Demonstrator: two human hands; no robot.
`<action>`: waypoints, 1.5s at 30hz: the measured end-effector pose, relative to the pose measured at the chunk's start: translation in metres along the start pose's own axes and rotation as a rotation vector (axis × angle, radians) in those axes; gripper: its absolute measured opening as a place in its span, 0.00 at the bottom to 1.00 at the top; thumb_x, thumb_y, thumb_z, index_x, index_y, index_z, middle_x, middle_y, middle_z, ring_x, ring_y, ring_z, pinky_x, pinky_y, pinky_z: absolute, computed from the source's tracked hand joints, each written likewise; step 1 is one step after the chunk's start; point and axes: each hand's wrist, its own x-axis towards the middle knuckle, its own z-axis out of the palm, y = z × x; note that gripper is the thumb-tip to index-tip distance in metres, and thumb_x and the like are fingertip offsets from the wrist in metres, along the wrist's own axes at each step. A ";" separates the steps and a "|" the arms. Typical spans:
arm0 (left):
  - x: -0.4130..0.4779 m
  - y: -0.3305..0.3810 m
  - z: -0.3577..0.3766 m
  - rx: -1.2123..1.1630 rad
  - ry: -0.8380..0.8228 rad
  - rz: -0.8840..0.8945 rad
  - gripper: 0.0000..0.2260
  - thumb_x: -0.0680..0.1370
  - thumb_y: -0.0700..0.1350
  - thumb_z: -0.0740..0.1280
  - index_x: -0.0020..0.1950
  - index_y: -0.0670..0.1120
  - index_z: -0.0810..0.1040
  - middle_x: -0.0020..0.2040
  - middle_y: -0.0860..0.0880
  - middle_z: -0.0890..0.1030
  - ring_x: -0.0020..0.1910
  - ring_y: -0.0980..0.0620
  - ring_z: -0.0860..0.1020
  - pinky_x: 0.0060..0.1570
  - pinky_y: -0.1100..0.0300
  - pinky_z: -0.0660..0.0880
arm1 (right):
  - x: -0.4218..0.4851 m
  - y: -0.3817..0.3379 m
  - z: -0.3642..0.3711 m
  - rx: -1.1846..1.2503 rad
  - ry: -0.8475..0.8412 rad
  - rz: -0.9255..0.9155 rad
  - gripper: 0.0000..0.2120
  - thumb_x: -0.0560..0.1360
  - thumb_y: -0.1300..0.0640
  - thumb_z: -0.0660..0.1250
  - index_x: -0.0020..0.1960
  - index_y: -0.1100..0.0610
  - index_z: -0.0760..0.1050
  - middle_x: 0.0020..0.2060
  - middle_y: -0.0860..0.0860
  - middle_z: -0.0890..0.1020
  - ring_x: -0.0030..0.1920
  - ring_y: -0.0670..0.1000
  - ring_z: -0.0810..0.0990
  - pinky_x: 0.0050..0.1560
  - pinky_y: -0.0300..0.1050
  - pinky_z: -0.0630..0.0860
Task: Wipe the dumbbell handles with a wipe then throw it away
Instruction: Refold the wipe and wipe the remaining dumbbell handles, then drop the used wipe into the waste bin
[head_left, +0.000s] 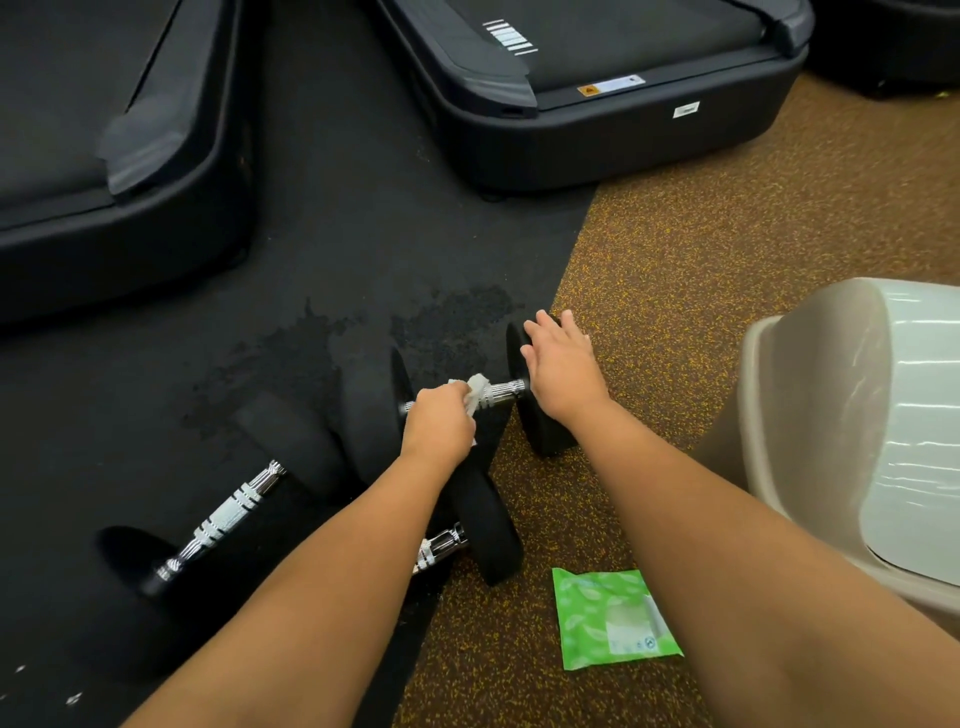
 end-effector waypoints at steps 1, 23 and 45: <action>-0.001 0.001 -0.002 -0.067 0.015 -0.022 0.12 0.79 0.39 0.59 0.59 0.44 0.78 0.50 0.41 0.81 0.50 0.42 0.78 0.50 0.51 0.76 | -0.001 -0.001 -0.001 -0.021 -0.021 0.003 0.21 0.82 0.53 0.50 0.74 0.56 0.57 0.76 0.52 0.56 0.76 0.58 0.47 0.74 0.59 0.50; -0.058 0.074 -0.093 -1.058 0.042 0.032 0.09 0.80 0.46 0.61 0.52 0.45 0.80 0.47 0.46 0.82 0.46 0.46 0.80 0.45 0.51 0.78 | -0.053 -0.045 -0.088 1.084 0.074 0.153 0.16 0.74 0.62 0.67 0.62 0.58 0.74 0.53 0.54 0.81 0.53 0.53 0.81 0.50 0.45 0.80; -0.124 0.170 -0.150 -0.975 0.015 0.251 0.09 0.74 0.40 0.70 0.52 0.49 0.81 0.47 0.49 0.82 0.49 0.49 0.80 0.49 0.48 0.80 | -0.143 -0.015 -0.231 1.067 0.236 0.106 0.10 0.73 0.64 0.68 0.53 0.55 0.74 0.45 0.54 0.81 0.46 0.54 0.81 0.41 0.53 0.81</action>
